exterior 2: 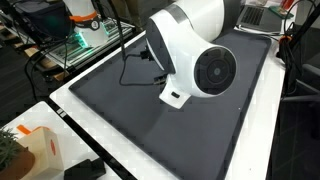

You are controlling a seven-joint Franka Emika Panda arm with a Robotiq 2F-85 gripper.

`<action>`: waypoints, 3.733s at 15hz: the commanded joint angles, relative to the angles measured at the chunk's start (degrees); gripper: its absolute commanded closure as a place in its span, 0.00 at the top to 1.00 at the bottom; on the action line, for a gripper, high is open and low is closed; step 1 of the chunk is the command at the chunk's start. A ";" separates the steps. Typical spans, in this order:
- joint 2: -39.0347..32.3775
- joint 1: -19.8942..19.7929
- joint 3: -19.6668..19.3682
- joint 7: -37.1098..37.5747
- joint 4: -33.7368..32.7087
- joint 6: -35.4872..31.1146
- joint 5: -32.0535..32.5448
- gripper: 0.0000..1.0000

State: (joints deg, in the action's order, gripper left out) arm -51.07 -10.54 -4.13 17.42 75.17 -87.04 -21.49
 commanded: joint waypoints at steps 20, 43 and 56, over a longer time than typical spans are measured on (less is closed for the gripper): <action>22.42 -0.05 0.32 -26.82 25.18 -11.59 1.99 1.00; 61.66 8.94 4.34 -21.59 75.68 -66.12 0.02 1.00; 76.75 12.16 4.65 -18.00 79.68 -65.27 2.83 1.00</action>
State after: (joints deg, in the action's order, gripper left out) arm 14.59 1.00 1.54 -2.86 150.44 -152.72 -19.34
